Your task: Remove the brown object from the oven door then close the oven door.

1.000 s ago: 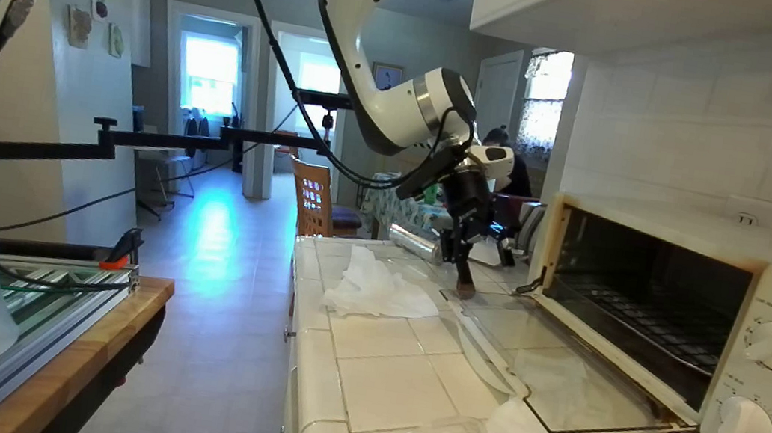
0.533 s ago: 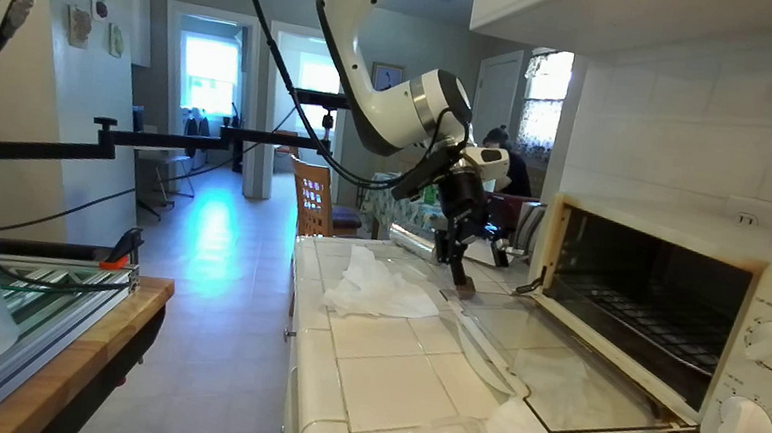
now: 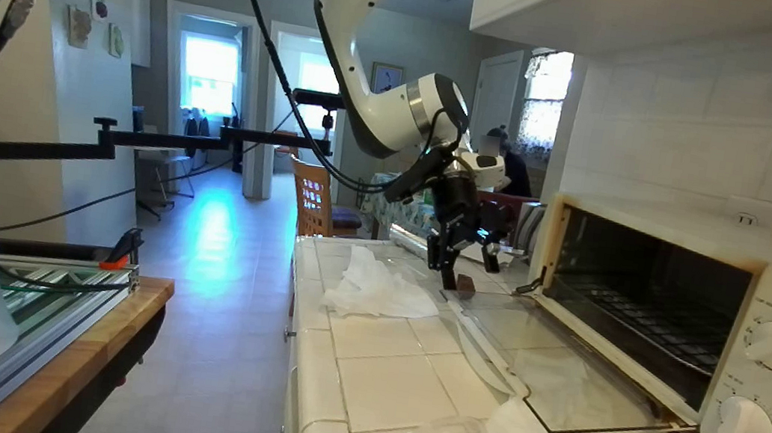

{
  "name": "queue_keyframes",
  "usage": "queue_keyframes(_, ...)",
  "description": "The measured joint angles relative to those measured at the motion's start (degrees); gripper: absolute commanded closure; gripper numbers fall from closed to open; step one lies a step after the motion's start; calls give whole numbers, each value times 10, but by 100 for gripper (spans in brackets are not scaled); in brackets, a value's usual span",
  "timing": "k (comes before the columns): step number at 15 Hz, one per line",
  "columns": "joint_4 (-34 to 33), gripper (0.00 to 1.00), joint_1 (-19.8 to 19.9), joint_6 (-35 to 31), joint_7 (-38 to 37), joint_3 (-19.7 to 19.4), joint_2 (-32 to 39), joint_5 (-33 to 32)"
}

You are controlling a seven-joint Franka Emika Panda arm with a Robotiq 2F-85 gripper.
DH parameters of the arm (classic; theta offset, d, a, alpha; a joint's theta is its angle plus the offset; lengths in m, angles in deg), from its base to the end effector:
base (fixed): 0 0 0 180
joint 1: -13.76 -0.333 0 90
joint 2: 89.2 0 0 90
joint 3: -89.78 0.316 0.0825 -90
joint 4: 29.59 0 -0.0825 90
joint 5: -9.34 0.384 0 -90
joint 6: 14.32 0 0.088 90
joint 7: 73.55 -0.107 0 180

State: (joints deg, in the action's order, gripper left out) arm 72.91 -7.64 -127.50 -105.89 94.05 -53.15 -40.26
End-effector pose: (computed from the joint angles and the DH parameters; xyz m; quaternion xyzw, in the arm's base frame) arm 0.5797 0.2221 0.1860 0.9074 0.1910 -0.0163 0.3740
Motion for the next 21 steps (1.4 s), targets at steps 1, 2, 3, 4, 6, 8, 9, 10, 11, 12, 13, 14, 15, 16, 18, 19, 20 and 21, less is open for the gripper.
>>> queue_keyframes(1,2,0,0,5,0,0,0,0)
queue_keyframes(2,4,0,0,9,0,0,0,0)
queue_keyframes(3,5,0,0,14,0,0,0,0)
queue_keyframes(4,5,0,0,18,0,0,-1,0)
queue_keyframes(6,7,0,0,25,0,1,-2,0)
queue_keyframes(8,10,0,0,32,-3,3,-4,0)
queue_keyframes(9,12,0,0,37,-5,5,-6,0)
queue_keyframes(10,16,0,0,40,-9,6,-10,0)
queue_keyframes(11,20,0,0,43,-12,6,-14,0)
queue_keyframes(12,24,0,0,48,-14,7,-19,0)
queue_keyframes(13,28,0,0,52,-16,8,-24,0)
queue_keyframes(14,32,0,0,56,-16,8,-28,0)
queue_keyframes(15,36,0,0,60,-17,8,-32,0)
queue_keyframes(16,39,0,0,62,-19,8,-35,0)
queue_keyframes(18,46,0,0,67,-23,8,-40,0)
queue_keyframes(19,50,0,1,71,-25,8,-43,0)
queue_keyframes(20,55,0,1,75,-29,8,-47,0)
queue_keyframes(21,59,0,2,81,-32,8,-52,0)
